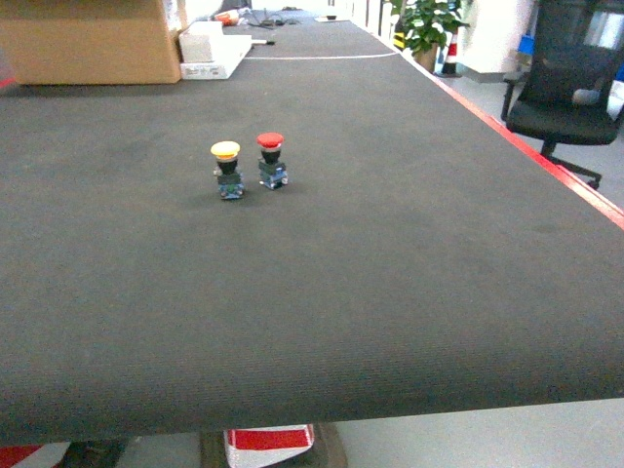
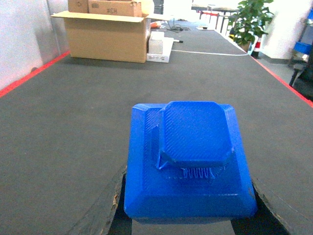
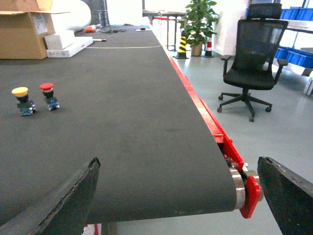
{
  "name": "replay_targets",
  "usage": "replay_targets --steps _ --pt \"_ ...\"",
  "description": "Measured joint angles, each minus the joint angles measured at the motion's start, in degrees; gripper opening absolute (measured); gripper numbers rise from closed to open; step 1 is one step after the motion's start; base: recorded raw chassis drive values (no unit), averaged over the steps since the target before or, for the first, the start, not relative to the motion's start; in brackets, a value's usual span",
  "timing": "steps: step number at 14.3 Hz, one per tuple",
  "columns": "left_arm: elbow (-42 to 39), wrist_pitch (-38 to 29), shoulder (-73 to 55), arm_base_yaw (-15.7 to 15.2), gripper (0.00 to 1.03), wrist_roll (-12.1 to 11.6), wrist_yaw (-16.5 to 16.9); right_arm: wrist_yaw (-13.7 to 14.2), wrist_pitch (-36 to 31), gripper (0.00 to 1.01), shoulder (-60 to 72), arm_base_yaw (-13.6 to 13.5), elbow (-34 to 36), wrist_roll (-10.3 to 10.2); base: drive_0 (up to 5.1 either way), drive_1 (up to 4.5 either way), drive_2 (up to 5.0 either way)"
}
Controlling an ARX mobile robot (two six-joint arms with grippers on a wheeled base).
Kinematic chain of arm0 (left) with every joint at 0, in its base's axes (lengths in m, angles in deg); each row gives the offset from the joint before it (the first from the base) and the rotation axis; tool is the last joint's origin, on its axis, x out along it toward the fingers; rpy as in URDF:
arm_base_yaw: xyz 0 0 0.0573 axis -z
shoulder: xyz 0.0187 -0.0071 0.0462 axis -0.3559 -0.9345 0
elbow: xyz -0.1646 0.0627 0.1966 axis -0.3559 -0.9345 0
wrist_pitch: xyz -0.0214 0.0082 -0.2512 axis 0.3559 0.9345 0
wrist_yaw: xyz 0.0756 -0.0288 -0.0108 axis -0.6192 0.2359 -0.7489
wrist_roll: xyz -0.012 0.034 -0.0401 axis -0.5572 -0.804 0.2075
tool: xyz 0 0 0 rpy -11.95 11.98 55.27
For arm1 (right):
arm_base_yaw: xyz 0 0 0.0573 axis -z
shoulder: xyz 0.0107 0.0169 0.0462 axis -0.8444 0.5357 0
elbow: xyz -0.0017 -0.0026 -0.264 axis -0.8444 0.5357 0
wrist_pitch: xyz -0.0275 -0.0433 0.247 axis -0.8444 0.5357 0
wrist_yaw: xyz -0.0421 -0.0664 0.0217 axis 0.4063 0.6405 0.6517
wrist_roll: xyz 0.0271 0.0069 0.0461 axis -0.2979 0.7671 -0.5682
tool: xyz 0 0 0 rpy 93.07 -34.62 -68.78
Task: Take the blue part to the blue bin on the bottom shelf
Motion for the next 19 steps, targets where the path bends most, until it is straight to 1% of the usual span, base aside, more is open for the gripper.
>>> replay_targets --steps 19 --pt "0.0 0.0 0.0 0.0 0.44 0.0 0.0 0.0 0.0 0.98 0.0 0.0 0.0 0.0 -1.6 -1.58 -1.6"
